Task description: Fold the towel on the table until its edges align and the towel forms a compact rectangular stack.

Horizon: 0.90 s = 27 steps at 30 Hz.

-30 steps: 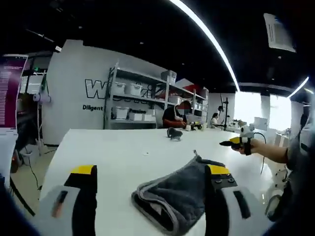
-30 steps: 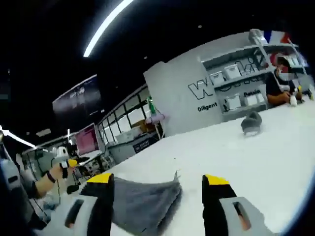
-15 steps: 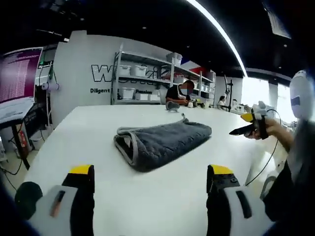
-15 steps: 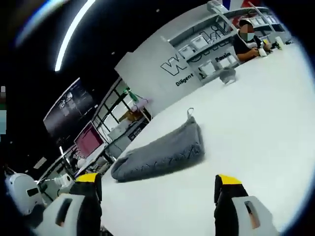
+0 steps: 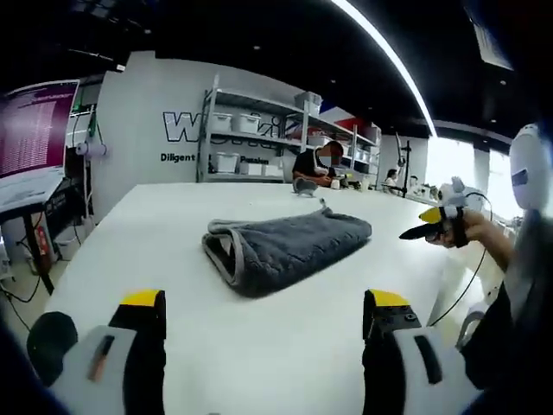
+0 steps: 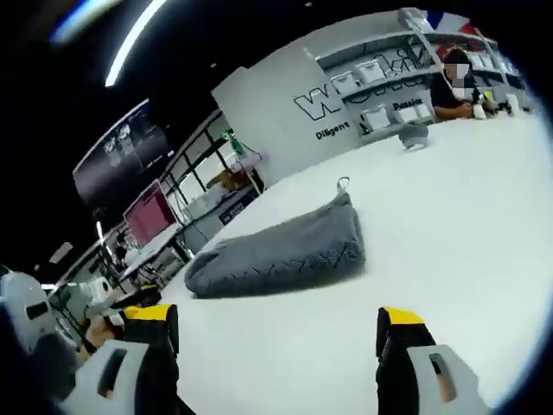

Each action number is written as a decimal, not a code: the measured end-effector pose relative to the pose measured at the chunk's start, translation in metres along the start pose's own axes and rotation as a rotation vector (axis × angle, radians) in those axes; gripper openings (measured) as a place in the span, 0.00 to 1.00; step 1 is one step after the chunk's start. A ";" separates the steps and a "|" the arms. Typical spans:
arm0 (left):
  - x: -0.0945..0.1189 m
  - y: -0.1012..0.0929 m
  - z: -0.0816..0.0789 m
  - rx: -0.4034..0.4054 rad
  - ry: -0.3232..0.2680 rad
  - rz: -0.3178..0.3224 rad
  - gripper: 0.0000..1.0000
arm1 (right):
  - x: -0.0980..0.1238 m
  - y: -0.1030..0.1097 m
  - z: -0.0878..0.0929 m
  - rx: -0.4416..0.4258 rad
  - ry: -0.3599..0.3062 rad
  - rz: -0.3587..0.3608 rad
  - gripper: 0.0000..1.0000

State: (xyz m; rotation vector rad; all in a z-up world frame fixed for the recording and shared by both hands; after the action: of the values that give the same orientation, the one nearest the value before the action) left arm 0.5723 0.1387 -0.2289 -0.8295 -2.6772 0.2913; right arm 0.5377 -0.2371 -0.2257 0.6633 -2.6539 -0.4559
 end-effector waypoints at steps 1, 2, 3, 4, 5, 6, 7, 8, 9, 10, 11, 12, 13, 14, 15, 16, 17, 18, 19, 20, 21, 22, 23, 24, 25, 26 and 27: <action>0.000 0.000 0.000 0.001 -0.003 -0.003 0.99 | -0.005 0.000 -0.004 -0.007 -0.008 -0.012 0.99; 0.001 0.000 0.000 0.000 -0.004 -0.004 0.99 | -0.007 0.000 -0.006 -0.016 -0.011 -0.014 0.99; 0.001 -0.001 0.001 -0.001 -0.004 -0.004 0.99 | -0.012 -0.001 -0.010 -0.039 -0.019 -0.019 0.99; 0.001 -0.001 0.002 0.000 -0.001 -0.003 0.99 | -0.016 -0.001 -0.013 -0.064 -0.028 -0.031 0.99; 0.001 -0.002 0.002 0.003 0.002 0.000 0.99 | -0.020 -0.001 -0.015 -0.110 -0.031 -0.041 0.99; 0.001 -0.002 0.003 0.005 0.002 0.001 0.99 | -0.022 0.000 -0.016 -0.140 -0.040 -0.048 0.99; 0.001 -0.003 0.003 0.010 0.000 0.002 0.99 | -0.027 0.002 -0.018 -0.177 -0.048 -0.072 0.99; 0.001 -0.003 0.004 0.012 0.000 0.002 0.99 | -0.031 0.003 -0.017 -0.197 -0.035 -0.083 0.99; 0.001 -0.004 0.004 0.014 0.000 0.003 0.99 | -0.034 0.002 -0.018 -0.205 -0.030 -0.083 0.99; 0.001 -0.005 0.004 0.016 -0.002 0.005 0.99 | -0.037 0.001 -0.019 -0.205 -0.030 -0.086 0.99; 0.001 -0.006 0.004 0.021 -0.006 0.006 0.99 | -0.040 0.001 -0.020 -0.210 -0.028 -0.094 0.99; 0.001 -0.006 0.005 0.022 -0.006 0.008 0.99 | -0.042 0.001 -0.022 -0.214 -0.026 -0.100 0.99; 0.001 -0.007 0.005 0.023 -0.004 0.012 0.99 | -0.044 -0.001 -0.025 -0.219 -0.032 -0.104 0.99; 0.001 -0.008 0.006 0.023 -0.001 0.014 0.99 | -0.047 -0.006 -0.026 -0.230 -0.034 -0.099 0.99; 0.000 -0.009 0.007 0.023 0.002 0.016 0.99 | -0.049 -0.010 -0.026 -0.250 -0.032 -0.088 0.99; 0.000 -0.009 0.007 0.023 0.003 0.016 0.99 | -0.051 -0.011 -0.026 -0.261 -0.031 -0.089 0.99; 0.000 -0.009 0.007 0.024 0.004 0.017 0.99 | -0.053 -0.012 -0.026 -0.286 -0.031 -0.095 0.99; 0.000 -0.009 0.007 0.027 0.002 0.019 0.99 | -0.054 -0.014 -0.027 -0.307 -0.032 -0.096 0.99; 0.000 -0.008 0.006 0.031 -0.001 0.019 0.99 | -0.055 -0.016 -0.027 -0.310 -0.037 -0.094 0.99; 0.001 -0.008 0.006 0.035 -0.005 0.019 0.99 | -0.056 -0.018 -0.027 -0.312 -0.042 -0.083 0.99; 0.001 -0.008 0.006 0.036 -0.006 0.019 0.99 | -0.056 -0.020 -0.026 -0.315 -0.040 -0.069 0.99; 0.001 -0.008 0.005 0.039 -0.008 0.020 0.99 | -0.057 -0.022 -0.025 -0.314 -0.035 -0.065 0.99; 0.001 -0.007 0.006 0.041 -0.008 0.021 0.99 | -0.058 -0.024 -0.023 -0.320 -0.030 -0.062 0.99; 0.001 -0.007 0.006 0.042 -0.007 0.021 0.99 | -0.058 -0.027 -0.022 -0.341 -0.033 -0.057 0.99; 0.001 -0.007 0.006 0.042 -0.007 0.020 0.99 | -0.059 -0.029 -0.021 -0.368 -0.040 -0.055 0.99; 0.001 -0.007 0.006 0.043 -0.005 0.020 0.99 | -0.059 -0.031 -0.021 -0.372 -0.043 -0.056 0.99; 0.001 -0.006 0.007 0.044 -0.004 0.019 0.99 | -0.059 -0.031 -0.021 -0.371 -0.047 -0.055 0.99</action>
State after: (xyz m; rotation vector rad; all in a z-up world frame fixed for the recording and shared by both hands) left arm 0.5658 0.1334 -0.2330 -0.8429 -2.6577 0.3563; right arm 0.6075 -0.2379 -0.2352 0.6139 -2.4977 -0.9603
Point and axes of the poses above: the point that each gripper's makers call its tool centre point, and the gripper's own axes: x roughly backward along the fingers, y roughly to its left, z roughly out of its underside, the point moved 3 cm from there along x, roughly backward along the fingers, and after that the axes turned 12 degrees about x, right-handed, at the moved point
